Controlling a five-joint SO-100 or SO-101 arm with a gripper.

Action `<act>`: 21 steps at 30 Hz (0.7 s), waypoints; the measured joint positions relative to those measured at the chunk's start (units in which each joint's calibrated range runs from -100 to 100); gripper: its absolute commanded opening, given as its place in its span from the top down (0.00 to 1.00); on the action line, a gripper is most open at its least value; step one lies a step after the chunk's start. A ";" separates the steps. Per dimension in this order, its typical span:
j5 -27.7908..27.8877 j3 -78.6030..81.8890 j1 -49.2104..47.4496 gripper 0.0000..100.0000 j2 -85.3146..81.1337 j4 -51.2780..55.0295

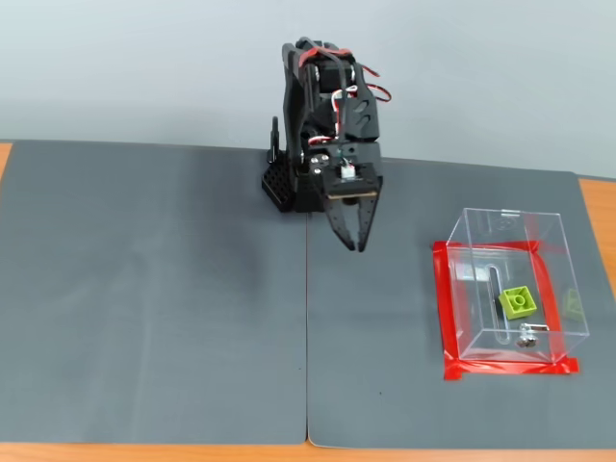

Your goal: Pick the green lego block and place it into the transparent box

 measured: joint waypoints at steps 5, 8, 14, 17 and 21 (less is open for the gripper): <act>0.00 15.36 5.16 0.98 -12.74 -0.09; 0.00 20.84 5.16 0.98 -17.16 -0.26; 0.00 34.93 5.01 0.98 -29.65 -0.35; 0.00 40.86 5.01 0.98 -34.24 -0.35; 0.00 47.87 5.01 0.98 -36.70 -0.35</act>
